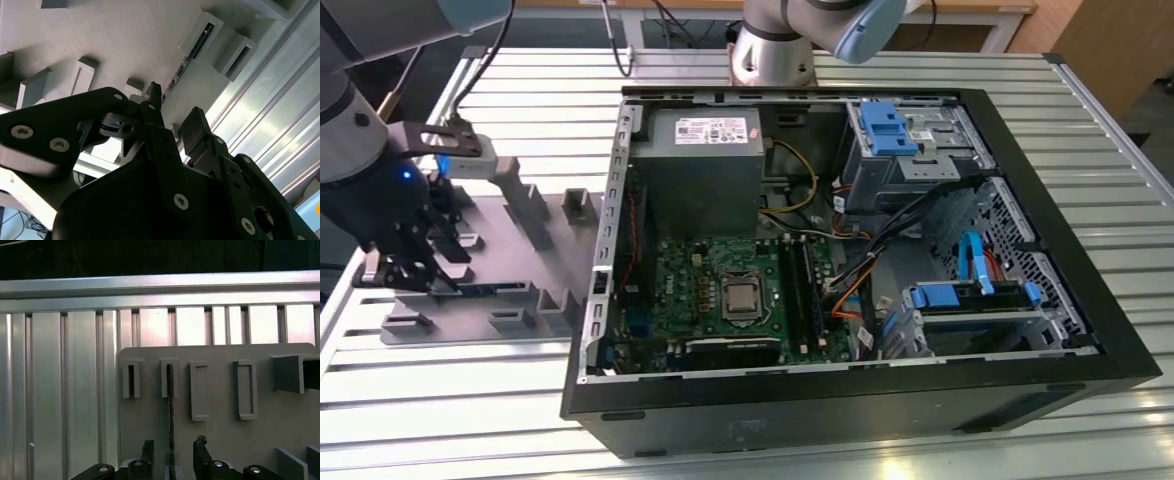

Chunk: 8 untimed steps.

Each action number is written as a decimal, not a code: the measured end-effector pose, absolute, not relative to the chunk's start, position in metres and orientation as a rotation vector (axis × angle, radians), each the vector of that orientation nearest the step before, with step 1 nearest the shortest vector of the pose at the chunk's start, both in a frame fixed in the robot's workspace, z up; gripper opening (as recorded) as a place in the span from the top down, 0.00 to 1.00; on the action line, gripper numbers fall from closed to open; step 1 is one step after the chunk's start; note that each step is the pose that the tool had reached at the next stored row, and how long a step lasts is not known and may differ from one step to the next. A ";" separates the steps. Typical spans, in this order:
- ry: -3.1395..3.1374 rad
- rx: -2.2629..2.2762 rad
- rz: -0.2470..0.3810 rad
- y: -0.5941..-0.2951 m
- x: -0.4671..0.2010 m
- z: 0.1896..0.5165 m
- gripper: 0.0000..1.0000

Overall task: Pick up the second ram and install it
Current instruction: 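Pick up the second ram and move it above second insertion slot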

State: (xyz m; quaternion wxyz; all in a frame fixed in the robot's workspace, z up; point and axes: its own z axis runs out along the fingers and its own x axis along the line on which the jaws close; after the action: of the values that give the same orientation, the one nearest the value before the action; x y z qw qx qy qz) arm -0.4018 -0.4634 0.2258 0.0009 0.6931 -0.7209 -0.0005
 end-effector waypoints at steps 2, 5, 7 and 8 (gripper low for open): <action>-2.260 2.179 -0.002 -0.463 -0.402 0.222 0.56; -2.260 2.180 -0.002 -0.463 -0.402 0.216 0.56; -2.260 2.180 -0.001 -0.463 -0.402 0.212 0.56; -2.260 2.179 -0.002 -0.463 -0.402 0.211 0.56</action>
State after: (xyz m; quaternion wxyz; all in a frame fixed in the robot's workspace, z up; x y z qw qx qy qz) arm -0.4019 -0.4634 0.2106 0.0009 0.6942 -0.7198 -0.0005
